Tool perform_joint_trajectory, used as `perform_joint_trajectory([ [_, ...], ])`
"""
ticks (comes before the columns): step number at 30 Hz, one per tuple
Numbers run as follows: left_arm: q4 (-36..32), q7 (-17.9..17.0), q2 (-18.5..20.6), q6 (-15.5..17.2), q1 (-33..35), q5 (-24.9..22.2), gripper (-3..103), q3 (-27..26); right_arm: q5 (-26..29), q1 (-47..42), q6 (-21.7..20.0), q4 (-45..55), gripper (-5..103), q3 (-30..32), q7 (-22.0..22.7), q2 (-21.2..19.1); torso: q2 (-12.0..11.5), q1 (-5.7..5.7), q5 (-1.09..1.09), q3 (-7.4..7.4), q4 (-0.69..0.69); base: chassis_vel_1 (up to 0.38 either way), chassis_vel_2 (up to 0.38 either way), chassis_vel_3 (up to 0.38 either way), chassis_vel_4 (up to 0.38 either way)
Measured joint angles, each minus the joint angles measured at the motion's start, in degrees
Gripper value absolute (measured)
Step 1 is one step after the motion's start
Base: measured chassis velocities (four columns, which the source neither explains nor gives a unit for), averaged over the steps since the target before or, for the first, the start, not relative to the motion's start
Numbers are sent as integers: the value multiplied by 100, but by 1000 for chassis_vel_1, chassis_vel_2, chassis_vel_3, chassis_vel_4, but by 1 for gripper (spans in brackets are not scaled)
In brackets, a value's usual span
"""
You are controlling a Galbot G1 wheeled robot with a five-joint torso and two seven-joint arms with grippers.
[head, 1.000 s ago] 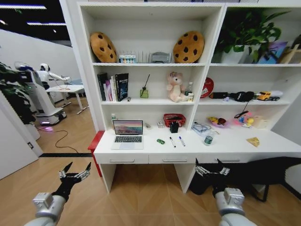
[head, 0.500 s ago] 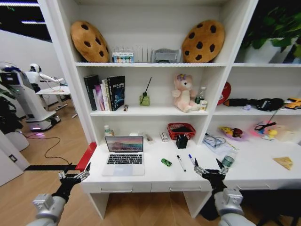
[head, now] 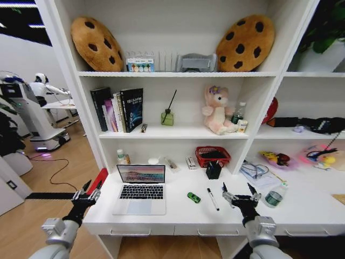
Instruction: Organize the objects on the table.
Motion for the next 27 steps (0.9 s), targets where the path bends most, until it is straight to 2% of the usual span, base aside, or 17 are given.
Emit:
perform_joint_trajectory([
  [2, -52, -17, 114, 128, -114, -20, 29, 40, -1, 19, -38, -11, 100, -19, 6, -3, -1, 4, 0, 1, 1, 0, 0, 0, 0],
  [3, -52, -17, 114, 128, -114, -20, 29, 40, -1, 19, -38, -11, 100, -19, 6, -3, -1, 4, 0, 1, 1, 0, 0, 0, 0],
  [5, -86, -47, 280, 253, -302, -86, 19, 116, -11, 36, -63, -37, 100, -55, 5, 4, -3, 7, 0, 2, 1, 0, 0, 0, 0],
  [6, -86, -47, 280, 253, -302, -86, 19, 116, -11, 36, -63, -37, 100, -55, 5, 4, -3, 7, 0, 2, 1, 0, 0, 0, 0],
  [9, -93, -238, 695, 548, -709, -361, 3, 238, -78, 139, -78, -207, 100, -139, -32, -54, -3, 8, -1, 2, -4, 0, 0, 0, 0],
  [11, -136, -290, 776, 625, -742, -442, 3, 239, -71, 212, -94, -275, 100, -164, -43, -125, -3, 8, -1, 2, -3, 0, 0, 0, 0],
  [13, -278, -400, 1083, 870, -828, -735, 0, 263, -27, 418, -102, -513, 100, -202, -79, -336, -3, 8, 2, 2, 3, 0, 0, 0, 0],
  [14, -278, -400, 1083, 870, -828, -735, 0, 263, -27, 418, -102, -513, 100, -202, -79, -336, -3, 8, 2, 2, 3, 0, 0, 0, 0],
  [15, -285, -404, 1204, 953, -873, -836, 0, 296, -19, 478, -102, -604, 100, -204, -89, -405, -3, 8, 1, 2, 2, 0, 0, 0, 0],
  [16, -261, -421, 1508, 1127, -969, -1088, 0, 373, -10, 630, -101, -804, 100, -224, -98, -542, -3, 8, 0, 2, -1, 0, 0, 0, 0],
  [18, -222, -442, 1651, 1197, -1028, -1193, 0, 415, -2, 714, -99, -893, 100, -243, -106, -602, -3, 8, 1, 2, 0, 0, 0, 0, 0],
  [20, 78, -569, 2102, 1374, -1448, -1433, 0, 782, 44, 907, -95, -1138, 100, -277, -120, -698, -3, 8, 0, 3, 2, 0, 0, 0, 0],
  [21, 78, -569, 2102, 1374, -1448, -1433, 0, 782, 44, 907, -95, -1138, 100, -277, -120, -698, -3, 8, 0, 3, 2, 0, 0, 0, 0],
  [23, 301, -691, 2285, 1466, -1851, -1557, 0, 1142, 84, 992, -95, -1246, 100, -280, -120, -714, -4, 8, 0, 3, 1, 0, 0, 0, 0],
  [25, 606, -931, 2372, 1594, -2594, -1757, 0, 1785, 243, 1101, -7, -1357, 100, -280, -169, -733, -4, 8, 1, 3, -2, 0, 0, 0, 0],
  [27, 680, -988, 2366, 1615, -2778, -1791, 0, 1941, 281, 1125, 20, -1364, 100, -279, -176, -738, -4, 8, 0, 3, -2, 0, 0, 0, 0],
])
